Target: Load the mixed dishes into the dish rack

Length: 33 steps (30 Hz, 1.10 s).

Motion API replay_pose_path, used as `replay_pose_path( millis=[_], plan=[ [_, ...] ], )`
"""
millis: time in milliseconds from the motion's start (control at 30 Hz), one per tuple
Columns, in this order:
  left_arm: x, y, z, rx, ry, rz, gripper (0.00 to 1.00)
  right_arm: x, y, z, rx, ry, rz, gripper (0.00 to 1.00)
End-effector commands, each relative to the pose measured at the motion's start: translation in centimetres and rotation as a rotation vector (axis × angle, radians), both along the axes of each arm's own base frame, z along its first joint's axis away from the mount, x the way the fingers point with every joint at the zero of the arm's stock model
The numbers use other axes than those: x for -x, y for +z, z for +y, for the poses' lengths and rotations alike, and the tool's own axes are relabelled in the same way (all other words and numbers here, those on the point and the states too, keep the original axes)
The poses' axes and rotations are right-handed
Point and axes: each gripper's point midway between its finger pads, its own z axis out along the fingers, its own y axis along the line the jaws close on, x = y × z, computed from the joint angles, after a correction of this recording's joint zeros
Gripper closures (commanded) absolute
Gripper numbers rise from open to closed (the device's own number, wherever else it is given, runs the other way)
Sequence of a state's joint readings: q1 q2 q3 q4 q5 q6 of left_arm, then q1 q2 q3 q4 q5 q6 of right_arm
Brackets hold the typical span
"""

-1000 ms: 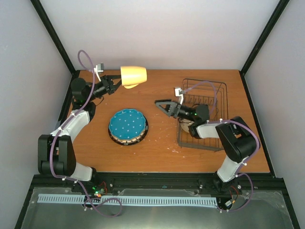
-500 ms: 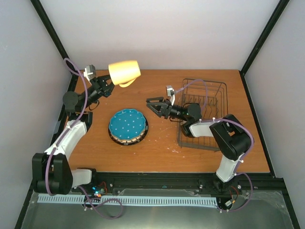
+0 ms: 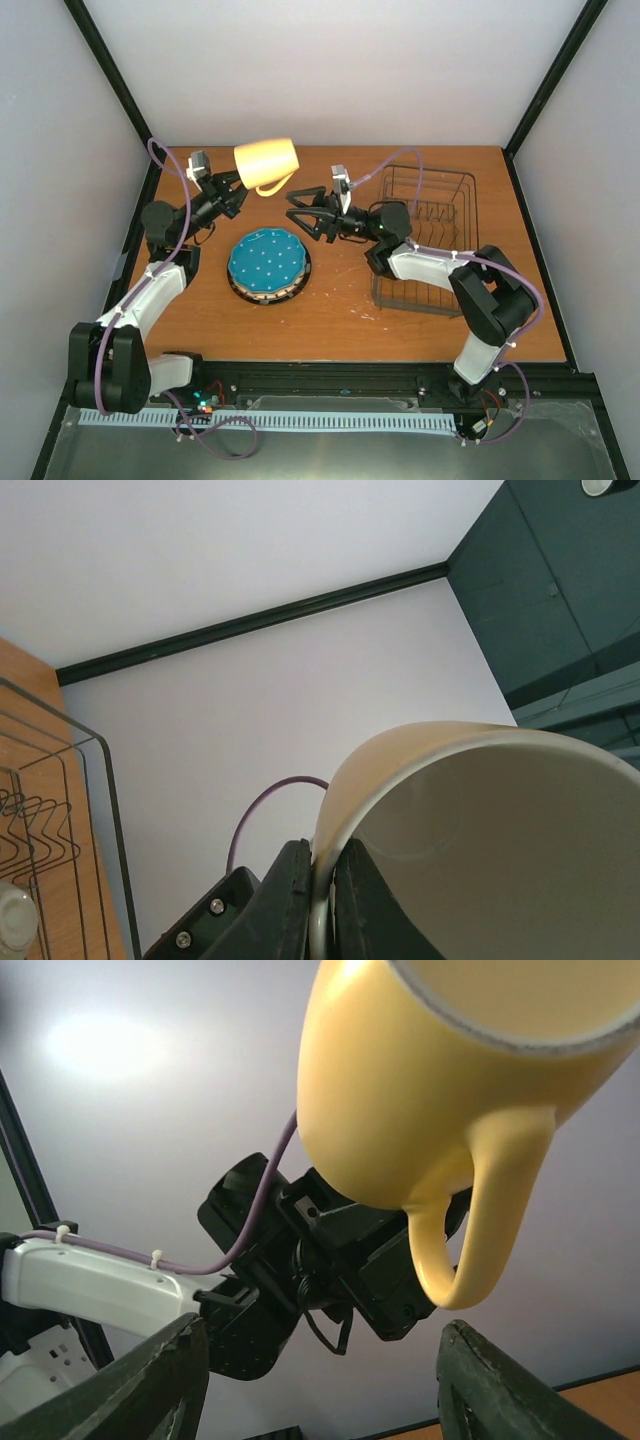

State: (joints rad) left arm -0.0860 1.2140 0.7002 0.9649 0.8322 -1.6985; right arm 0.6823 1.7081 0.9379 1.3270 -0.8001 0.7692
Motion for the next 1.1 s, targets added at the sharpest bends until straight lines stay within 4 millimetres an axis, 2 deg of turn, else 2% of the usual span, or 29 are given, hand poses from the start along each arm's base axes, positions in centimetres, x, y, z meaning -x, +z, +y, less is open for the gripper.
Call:
replay_pose_path(
  millis=[0,500,600,667,700,767,800,967,1067],
  plan=[
    [1.7,3.3,0.2,0.059,0.005,-0.097,0.99,-0.7,-0.5,1.7,0.03,-0.017,-0.033,0.38],
    [3.3,1.8,0.2,0.079,0.002,-0.057,0.99,-2.1,0.6,4.1,0.029,0.006,-0.05,0.39],
    [3.3,1.6,0.1,0.081,0.002,-0.053,0.99,-1.8,0.8,4.8,0.028,0.029,-0.056,0.49],
    [3.2,1.6,0.1,0.082,0.0,-0.05,0.99,-1.5,0.9,5.2,0.033,0.046,-0.061,0.6],
    [3.2,1.5,0.1,0.083,-0.001,-0.048,0.99,-1.4,0.9,5.4,0.037,0.054,-0.066,0.68],
    [3.1,1.4,0.1,0.086,-0.001,-0.044,0.99,-1.3,0.9,5.7,0.048,0.06,-0.066,0.92],
    [3.0,1.4,0.1,0.086,-0.002,-0.044,0.99,-1.2,0.8,5.8,0.051,0.062,-0.065,0.97],
    [2.7,1.0,0.0,0.085,-0.001,-0.033,0.96,-1.1,1.1,5.7,0.065,0.057,-0.058,0.97],
    [2.5,0.7,0.0,0.078,0.003,-0.019,0.82,-1.1,1.3,5.3,0.078,0.031,-0.053,0.97]
  ],
)
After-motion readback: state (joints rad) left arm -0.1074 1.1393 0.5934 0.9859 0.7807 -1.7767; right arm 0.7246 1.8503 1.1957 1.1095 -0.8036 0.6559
